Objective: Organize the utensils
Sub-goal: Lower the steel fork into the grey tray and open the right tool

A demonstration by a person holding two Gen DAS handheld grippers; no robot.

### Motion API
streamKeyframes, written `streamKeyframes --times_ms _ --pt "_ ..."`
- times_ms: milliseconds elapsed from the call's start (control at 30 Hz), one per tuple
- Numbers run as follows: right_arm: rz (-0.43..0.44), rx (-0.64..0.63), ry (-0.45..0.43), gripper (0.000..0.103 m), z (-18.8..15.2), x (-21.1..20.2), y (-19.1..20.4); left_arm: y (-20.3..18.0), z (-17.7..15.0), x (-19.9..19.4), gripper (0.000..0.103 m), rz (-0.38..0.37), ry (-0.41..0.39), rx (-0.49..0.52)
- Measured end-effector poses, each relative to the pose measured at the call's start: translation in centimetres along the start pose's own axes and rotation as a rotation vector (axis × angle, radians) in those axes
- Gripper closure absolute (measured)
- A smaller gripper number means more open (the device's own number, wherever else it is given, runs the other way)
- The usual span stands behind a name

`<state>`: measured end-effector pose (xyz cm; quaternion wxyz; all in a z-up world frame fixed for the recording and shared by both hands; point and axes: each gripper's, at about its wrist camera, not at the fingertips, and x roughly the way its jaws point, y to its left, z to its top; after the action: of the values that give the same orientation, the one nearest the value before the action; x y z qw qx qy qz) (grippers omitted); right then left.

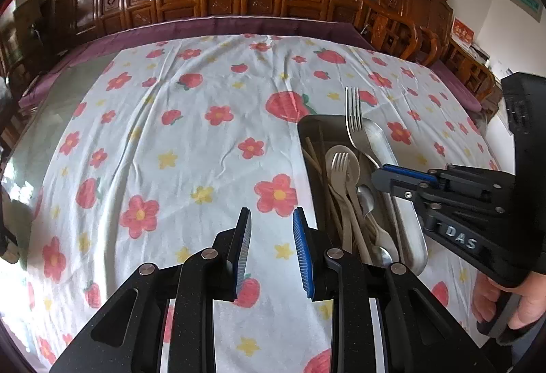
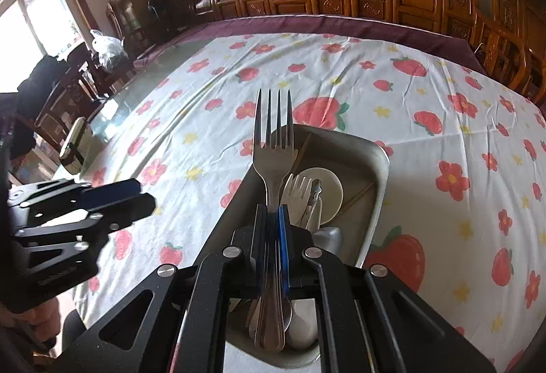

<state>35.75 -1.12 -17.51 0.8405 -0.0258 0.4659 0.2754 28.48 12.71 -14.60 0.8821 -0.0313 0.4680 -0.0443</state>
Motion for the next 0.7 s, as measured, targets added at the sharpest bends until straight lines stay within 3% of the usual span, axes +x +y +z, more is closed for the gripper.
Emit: streamKeyframes --times_ms 333,700 --pt "-0.034 0.014 0.037 0.092 -0.4 1.9 -1.6 -0.2 -0.3 -0.1 0.079 -0.009 0.0 0.002" --pt "-0.001 0.081 0.078 0.09 -1.4 1.9 -3.7 -1.0 -0.4 0.0 0.079 -0.015 0.0 0.014"
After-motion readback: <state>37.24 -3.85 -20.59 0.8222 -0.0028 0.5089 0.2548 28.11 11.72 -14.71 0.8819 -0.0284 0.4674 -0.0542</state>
